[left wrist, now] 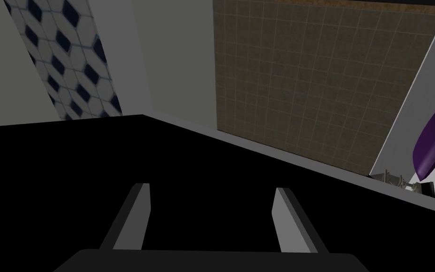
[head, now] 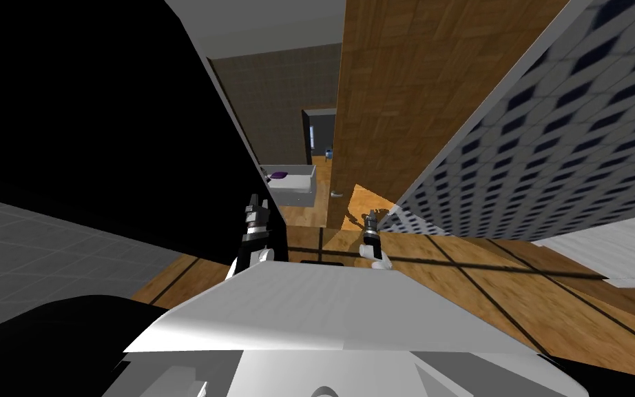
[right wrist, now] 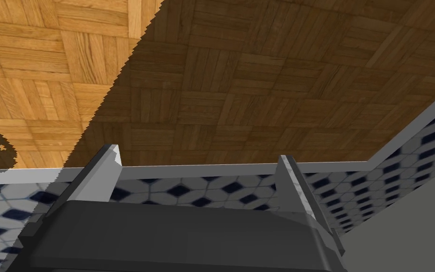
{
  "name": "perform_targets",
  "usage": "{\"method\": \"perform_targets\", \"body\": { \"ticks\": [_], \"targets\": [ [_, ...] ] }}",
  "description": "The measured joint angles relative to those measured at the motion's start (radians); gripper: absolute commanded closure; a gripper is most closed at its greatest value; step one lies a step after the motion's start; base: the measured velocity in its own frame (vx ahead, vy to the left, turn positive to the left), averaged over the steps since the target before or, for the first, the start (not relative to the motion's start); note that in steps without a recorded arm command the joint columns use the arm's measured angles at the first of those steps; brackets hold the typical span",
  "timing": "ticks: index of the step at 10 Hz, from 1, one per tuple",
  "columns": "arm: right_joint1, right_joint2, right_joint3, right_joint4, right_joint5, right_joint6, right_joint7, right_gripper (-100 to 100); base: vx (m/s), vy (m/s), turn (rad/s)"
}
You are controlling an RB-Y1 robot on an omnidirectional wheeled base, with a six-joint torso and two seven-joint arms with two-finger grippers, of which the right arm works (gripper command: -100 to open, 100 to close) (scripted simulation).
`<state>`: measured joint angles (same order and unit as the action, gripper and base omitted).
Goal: Pull the door open
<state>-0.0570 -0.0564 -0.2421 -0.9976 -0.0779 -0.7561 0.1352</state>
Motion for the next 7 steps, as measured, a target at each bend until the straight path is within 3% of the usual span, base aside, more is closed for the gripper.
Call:
{"method": "perform_targets", "body": {
  "ticks": [3,7],
  "targets": [
    [-0.032,0.001,-0.009,0.074,-0.002,-0.016,0.0,-100,0.07,-0.014,0.075],
    [-0.071,0.018,-0.022,0.171,-0.002,-0.035,0.006,-100,0.083,-0.019,0.091]
  ]
}}
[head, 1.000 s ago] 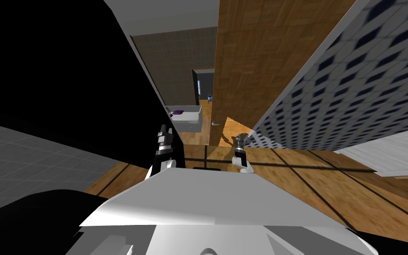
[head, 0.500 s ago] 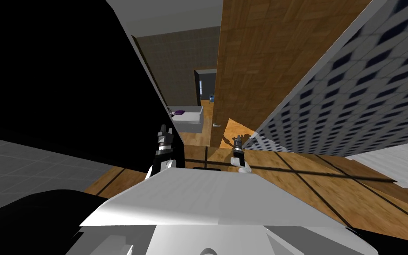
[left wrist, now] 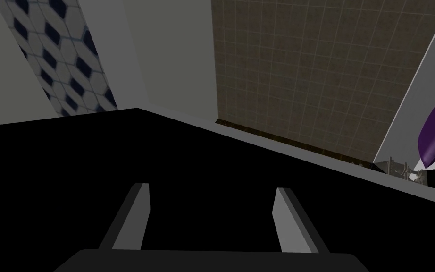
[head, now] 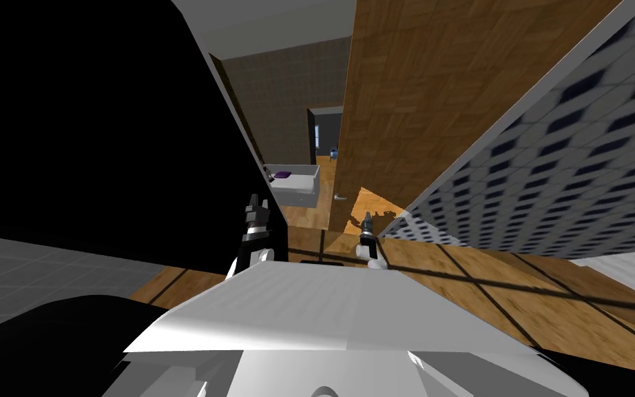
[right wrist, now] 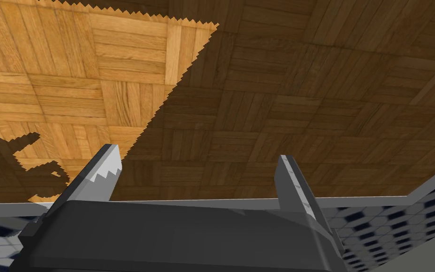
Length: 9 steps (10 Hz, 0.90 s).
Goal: Pull the door open
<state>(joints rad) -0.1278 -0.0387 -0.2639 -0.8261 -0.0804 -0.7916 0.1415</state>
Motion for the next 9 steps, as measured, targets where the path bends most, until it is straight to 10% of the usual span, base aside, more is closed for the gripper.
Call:
{"method": "perform_targets", "body": {
  "ticks": [9],
  "targets": [
    [-0.096,0.046,-0.029,0.225,-0.003,-0.045,0.014,-100,0.075,-0.027,0.116]
  ]
}}
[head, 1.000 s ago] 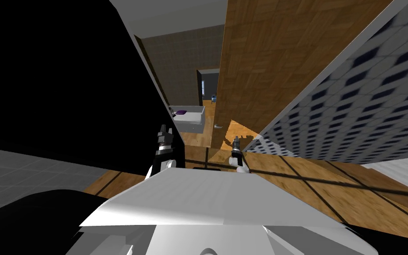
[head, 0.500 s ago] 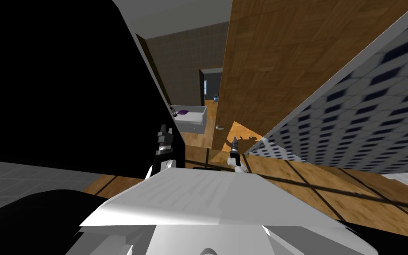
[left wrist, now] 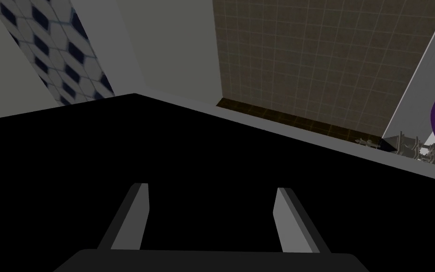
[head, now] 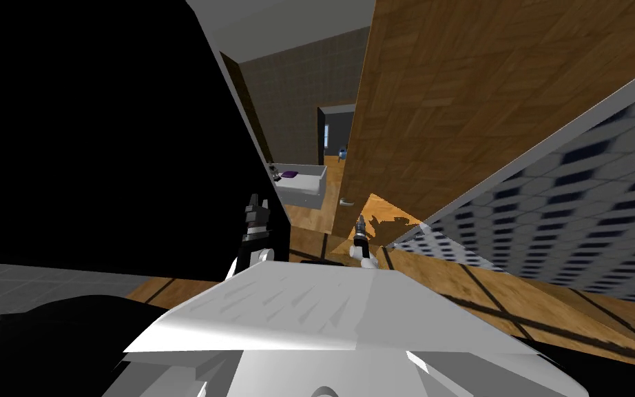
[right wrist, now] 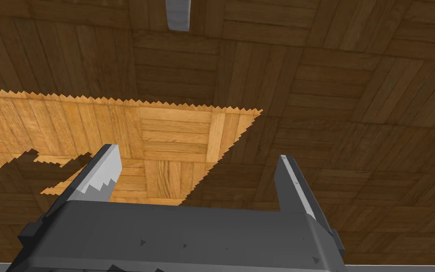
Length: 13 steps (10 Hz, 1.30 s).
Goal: Pull the door open
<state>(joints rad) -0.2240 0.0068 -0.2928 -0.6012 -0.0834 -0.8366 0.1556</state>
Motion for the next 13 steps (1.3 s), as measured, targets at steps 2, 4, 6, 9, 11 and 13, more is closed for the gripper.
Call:
{"method": "perform_targets", "body": {
  "ticks": [2,4,6,9,11,13],
  "targets": [
    [-0.014,0.016,-0.005,0.038,0.0,-0.007,0.003,-100,0.089,0.0,0.167],
    [-0.018,0.029,-0.008,0.049,0.001,-0.001,0.005,-100,0.044,0.002,0.043],
    [-0.031,0.031,-0.011,0.079,0.0,-0.012,0.005,-100,0.051,0.027,0.125],
    [-0.054,0.017,-0.015,0.126,-0.003,-0.029,0.003,-100,-0.029,0.015,-0.114],
    [-0.037,-0.013,-0.013,0.103,-0.002,-0.018,-0.006,-100,-0.052,0.021,-0.068],
    [-0.083,-0.057,-0.022,0.2,-0.01,-0.051,-0.021,-100,-0.019,0.001,-0.005]
  ]
}}
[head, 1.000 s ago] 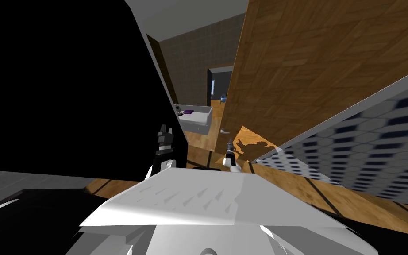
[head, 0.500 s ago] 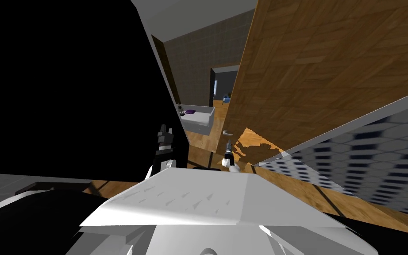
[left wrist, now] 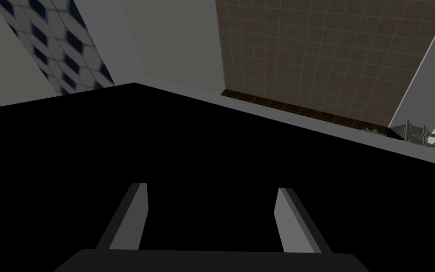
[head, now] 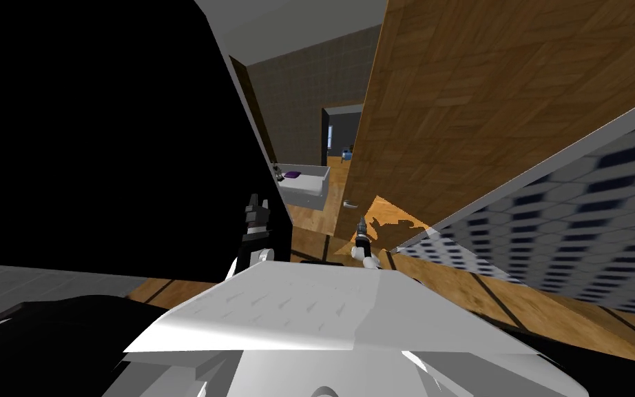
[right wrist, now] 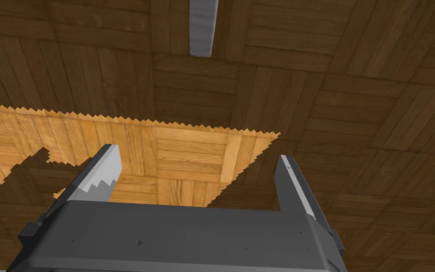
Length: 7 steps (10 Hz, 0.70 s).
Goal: Pull the door open
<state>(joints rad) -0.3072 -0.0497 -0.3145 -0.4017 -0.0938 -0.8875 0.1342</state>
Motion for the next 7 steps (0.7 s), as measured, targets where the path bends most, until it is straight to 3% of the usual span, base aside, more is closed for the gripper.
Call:
{"method": "perform_targets", "body": {
  "ticks": [1,2,4,7],
  "targets": [
    [0.018,-0.001,0.001,-0.025,0.001,0.007,-0.004,-100,0.0,0.0,0.0],
    [0.027,-0.002,0.002,-0.046,0.002,0.021,-0.006,-100,0.08,-0.022,0.198],
    [0.022,-0.018,-0.008,-0.028,-0.006,0.012,-0.022,-100,0.194,-0.027,0.185],
    [0.032,-0.016,-0.014,-0.043,-0.011,0.019,-0.034,-100,0.199,-0.03,0.133]
  ]
}}
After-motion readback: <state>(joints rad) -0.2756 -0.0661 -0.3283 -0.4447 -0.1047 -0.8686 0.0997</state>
